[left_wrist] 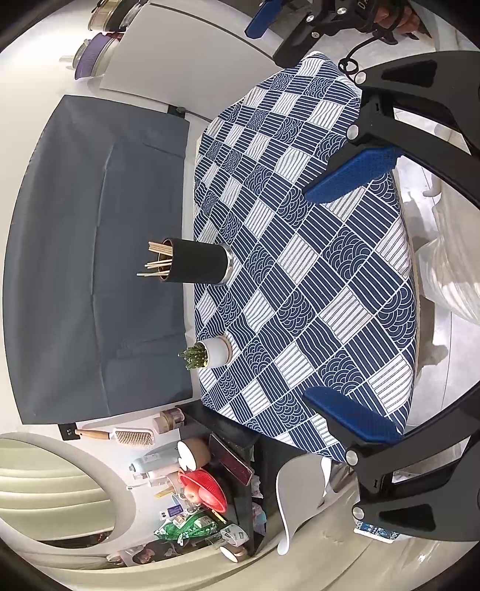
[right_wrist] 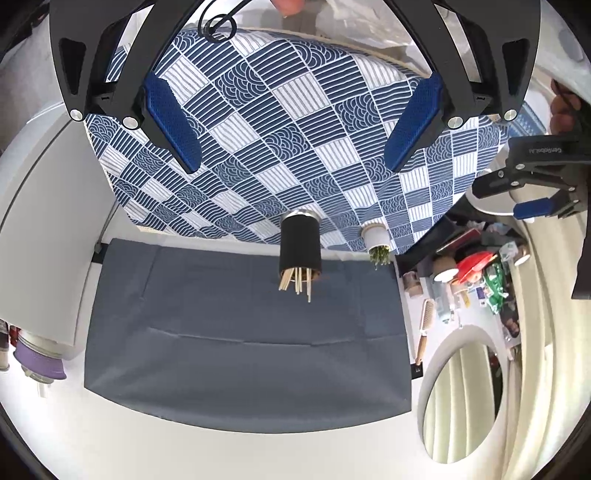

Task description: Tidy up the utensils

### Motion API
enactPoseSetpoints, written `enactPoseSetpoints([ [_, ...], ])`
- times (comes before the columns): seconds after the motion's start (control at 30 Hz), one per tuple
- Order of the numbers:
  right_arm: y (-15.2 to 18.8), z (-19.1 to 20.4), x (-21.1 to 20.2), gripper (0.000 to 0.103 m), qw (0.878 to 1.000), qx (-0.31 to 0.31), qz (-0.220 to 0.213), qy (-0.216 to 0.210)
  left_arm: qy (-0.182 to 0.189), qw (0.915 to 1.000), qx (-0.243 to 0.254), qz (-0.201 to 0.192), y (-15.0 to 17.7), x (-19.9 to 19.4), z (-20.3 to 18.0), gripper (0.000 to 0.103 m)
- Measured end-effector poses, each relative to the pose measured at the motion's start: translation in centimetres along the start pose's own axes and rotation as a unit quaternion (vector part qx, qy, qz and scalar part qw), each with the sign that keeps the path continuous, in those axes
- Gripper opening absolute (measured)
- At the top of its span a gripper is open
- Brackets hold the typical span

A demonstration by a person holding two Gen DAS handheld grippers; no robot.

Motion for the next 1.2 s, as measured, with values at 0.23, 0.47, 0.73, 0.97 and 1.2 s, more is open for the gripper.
enactPoseSetpoints([
  [0.23,0.0,0.1,-0.1,0.095,1.0,-0.002,-0.004,0.002,-0.009,0.9999,0.006,-0.006,-0.1,-0.5,0.0,0.097],
  [0.47,0.2,0.6,-0.4,0.095,1.0,-0.012,-0.01,-0.001,-0.011,0.9999,0.011,-0.006,0.1,-0.8,0.1,0.097],
  [0.73,0.5,0.4,-0.6,0.095,1.0,-0.012,-0.007,0.002,0.0,1.0,0.005,-0.001,0.5,-0.8,-0.1,0.097],
  [0.97,0.4,0.3,-1.1,0.095,1.0,-0.014,-0.017,0.009,0.007,0.9999,0.007,-0.007,0.6,-0.8,-0.4,0.097],
  [1.2,0.5,0.7,-1.4,0.095,1.0,-0.015,-0.019,-0.01,0.002,1.0,0.003,-0.003,0.8,-1.1,-0.4,0.097],
])
Point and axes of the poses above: each gripper's, at about its wrist camera, not at the fingertips, and x roughly the way its jaws point, z to its left, y to its underside, the point moved 3 cm from there along x, roughly the way its jaws point, and after that the axes turned 4 degrees about y, right-handed, at the moved point
